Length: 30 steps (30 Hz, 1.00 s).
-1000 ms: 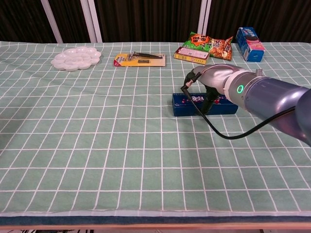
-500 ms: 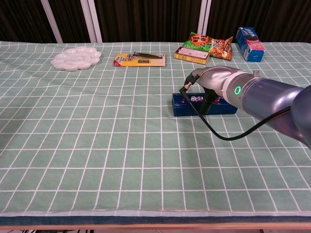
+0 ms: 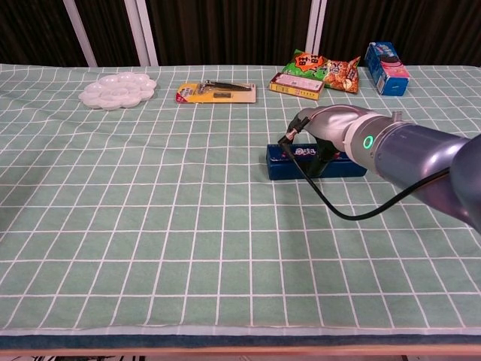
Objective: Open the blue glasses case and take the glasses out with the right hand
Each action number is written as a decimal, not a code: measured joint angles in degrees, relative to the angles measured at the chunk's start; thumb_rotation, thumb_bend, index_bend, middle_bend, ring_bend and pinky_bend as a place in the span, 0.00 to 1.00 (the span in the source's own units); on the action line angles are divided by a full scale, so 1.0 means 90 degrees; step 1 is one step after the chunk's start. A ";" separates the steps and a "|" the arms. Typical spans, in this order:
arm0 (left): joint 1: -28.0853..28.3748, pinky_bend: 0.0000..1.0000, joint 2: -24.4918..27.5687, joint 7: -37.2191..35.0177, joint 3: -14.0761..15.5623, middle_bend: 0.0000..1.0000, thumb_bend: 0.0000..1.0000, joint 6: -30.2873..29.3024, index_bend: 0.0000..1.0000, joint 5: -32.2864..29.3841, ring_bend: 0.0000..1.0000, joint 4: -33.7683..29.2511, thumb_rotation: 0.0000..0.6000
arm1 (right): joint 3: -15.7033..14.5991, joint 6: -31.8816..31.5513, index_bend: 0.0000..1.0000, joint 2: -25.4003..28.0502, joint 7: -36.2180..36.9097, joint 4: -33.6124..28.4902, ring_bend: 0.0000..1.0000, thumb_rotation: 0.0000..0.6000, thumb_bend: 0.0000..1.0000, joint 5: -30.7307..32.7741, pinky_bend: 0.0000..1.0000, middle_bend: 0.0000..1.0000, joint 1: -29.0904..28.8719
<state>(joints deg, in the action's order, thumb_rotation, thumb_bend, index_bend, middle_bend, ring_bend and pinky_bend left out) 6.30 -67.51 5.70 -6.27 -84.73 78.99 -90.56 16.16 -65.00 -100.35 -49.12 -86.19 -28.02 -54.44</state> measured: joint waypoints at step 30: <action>-0.0007 0.00 0.0004 -0.0030 -0.0026 0.00 0.02 0.0002 0.00 -0.0058 0.00 -0.0018 1.00 | 0.0414 0.0245 0.26 -0.0282 -0.0266 0.1098 0.00 1.00 0.68 0.0209 0.23 0.00 -0.0643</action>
<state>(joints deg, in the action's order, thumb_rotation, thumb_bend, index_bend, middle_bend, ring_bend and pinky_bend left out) 6.24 -67.47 5.43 -6.51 -84.71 78.47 -90.73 19.89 -62.79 -102.88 -51.52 -76.30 -26.14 -60.23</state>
